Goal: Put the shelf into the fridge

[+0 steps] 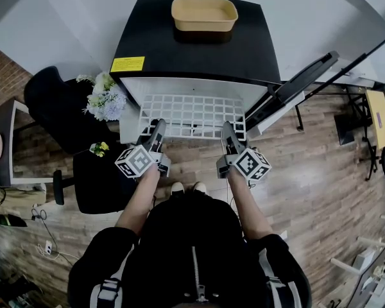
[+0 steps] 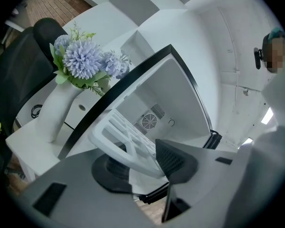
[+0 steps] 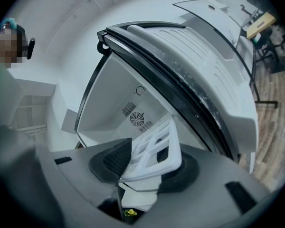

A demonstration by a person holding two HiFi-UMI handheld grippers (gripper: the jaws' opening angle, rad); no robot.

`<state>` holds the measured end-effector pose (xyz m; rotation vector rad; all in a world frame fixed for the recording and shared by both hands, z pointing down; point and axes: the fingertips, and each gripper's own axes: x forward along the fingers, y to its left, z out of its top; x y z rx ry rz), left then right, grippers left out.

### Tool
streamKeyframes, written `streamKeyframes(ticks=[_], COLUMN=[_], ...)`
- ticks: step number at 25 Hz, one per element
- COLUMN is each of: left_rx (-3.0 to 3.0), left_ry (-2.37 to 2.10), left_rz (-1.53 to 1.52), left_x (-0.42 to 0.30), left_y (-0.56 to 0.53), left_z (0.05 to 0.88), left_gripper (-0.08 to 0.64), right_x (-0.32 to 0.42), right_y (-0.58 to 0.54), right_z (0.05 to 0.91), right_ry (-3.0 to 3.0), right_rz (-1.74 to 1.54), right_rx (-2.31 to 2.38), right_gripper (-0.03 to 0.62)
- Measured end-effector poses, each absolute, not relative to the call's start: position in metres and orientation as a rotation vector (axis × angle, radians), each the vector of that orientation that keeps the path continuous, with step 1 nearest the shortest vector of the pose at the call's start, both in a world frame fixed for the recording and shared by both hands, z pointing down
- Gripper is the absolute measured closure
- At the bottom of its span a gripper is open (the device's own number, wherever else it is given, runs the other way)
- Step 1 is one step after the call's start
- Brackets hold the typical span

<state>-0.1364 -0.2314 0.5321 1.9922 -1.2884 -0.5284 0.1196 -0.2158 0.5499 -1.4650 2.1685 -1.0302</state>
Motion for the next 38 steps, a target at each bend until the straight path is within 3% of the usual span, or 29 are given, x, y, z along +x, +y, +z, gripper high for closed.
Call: streamKeyframes(ticks=[38], left_rx=[2.02], left_ry=[-1.257], left_rz=[-0.502], left_x=[-0.129], left_y=[-0.235], left_z=[0.539], left_gripper=[0.391], right_x=[0.11], right_y=[-0.219], right_z=[0.557], right_ry=[2.201], right_rz=[-1.075], right_rx=[-1.429], right_gripper=[0.42])
